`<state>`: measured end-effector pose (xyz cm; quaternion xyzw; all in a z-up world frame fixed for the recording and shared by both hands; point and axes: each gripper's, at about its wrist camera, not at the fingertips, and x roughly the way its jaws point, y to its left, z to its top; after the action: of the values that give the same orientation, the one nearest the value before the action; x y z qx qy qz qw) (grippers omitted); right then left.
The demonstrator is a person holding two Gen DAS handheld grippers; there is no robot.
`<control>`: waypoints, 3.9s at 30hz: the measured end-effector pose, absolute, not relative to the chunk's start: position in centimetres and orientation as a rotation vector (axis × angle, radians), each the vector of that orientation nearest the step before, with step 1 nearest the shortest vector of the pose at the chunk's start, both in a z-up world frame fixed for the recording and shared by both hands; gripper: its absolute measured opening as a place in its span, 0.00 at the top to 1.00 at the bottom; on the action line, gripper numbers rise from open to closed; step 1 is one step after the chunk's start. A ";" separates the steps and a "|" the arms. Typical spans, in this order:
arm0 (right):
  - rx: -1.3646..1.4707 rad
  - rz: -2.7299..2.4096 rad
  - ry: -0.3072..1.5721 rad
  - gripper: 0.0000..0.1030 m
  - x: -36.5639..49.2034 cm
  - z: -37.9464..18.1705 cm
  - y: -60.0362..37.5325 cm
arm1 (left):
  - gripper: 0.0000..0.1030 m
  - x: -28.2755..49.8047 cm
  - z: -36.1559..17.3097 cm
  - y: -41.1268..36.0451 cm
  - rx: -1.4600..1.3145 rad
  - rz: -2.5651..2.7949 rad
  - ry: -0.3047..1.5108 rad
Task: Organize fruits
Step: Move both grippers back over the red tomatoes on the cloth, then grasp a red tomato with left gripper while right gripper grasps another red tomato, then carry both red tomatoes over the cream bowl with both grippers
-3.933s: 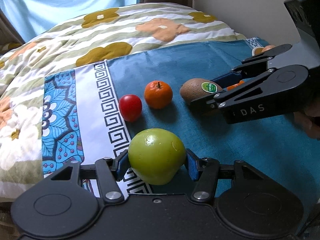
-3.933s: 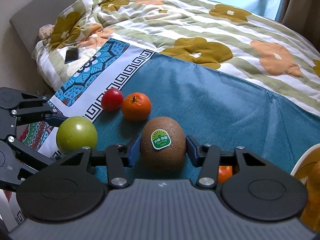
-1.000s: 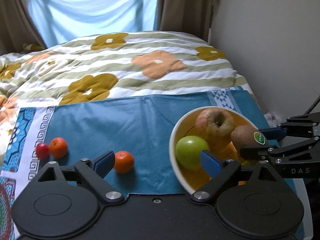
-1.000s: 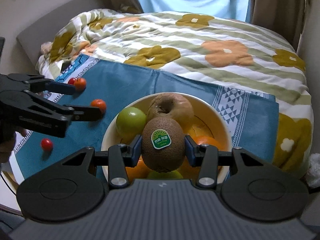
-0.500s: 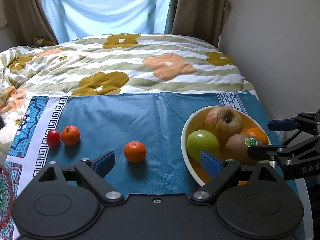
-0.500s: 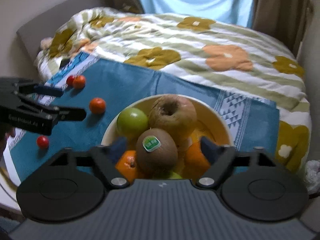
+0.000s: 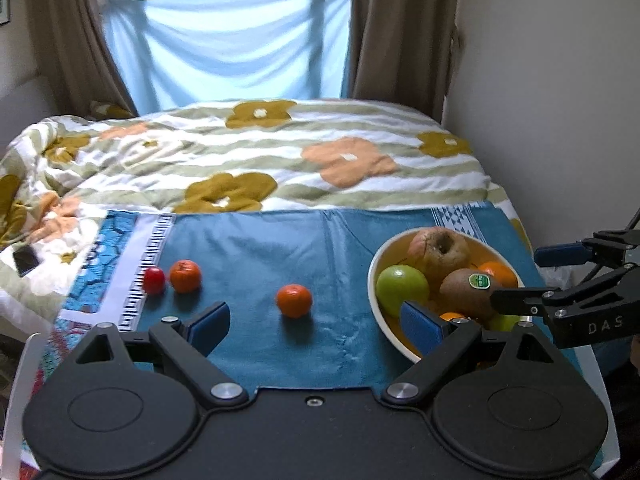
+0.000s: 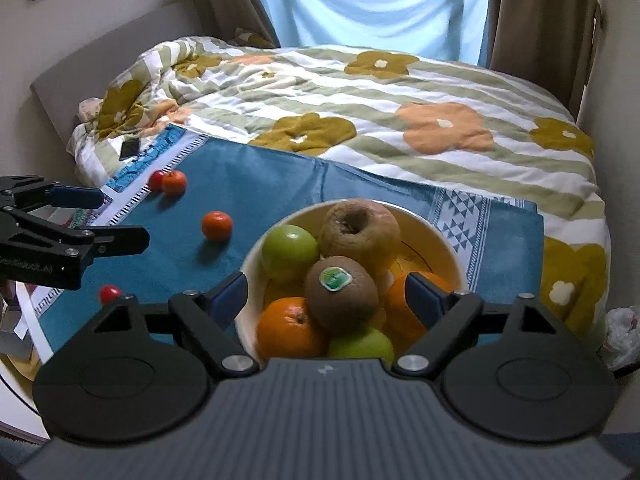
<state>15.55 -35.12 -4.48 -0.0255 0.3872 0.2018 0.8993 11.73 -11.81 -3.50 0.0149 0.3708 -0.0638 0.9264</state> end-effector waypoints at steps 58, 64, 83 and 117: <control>0.254 -0.030 1.074 0.05 12.0 -11.2 -9.1 | 0.31 28.3 -13.4 6.4 0.494 -0.620 0.878; 0.253 -0.061 1.081 0.07 11.9 -11.5 -8.5 | 0.49 28.5 -14.3 5.6 0.512 -0.659 0.896; 0.210 -0.022 1.113 0.46 12.1 -12.3 -8.0 | 0.66 26.9 -14.6 6.8 0.473 -0.626 0.902; 0.114 0.132 0.955 0.53 10.0 -6.2 -11.6 | 0.66 14.5 -7.3 12.4 0.247 -0.180 0.853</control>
<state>9.99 -11.64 -6.23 0.0550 0.4590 0.0637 0.8844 14.54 12.40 -7.30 0.1191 0.4123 -0.0867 0.8991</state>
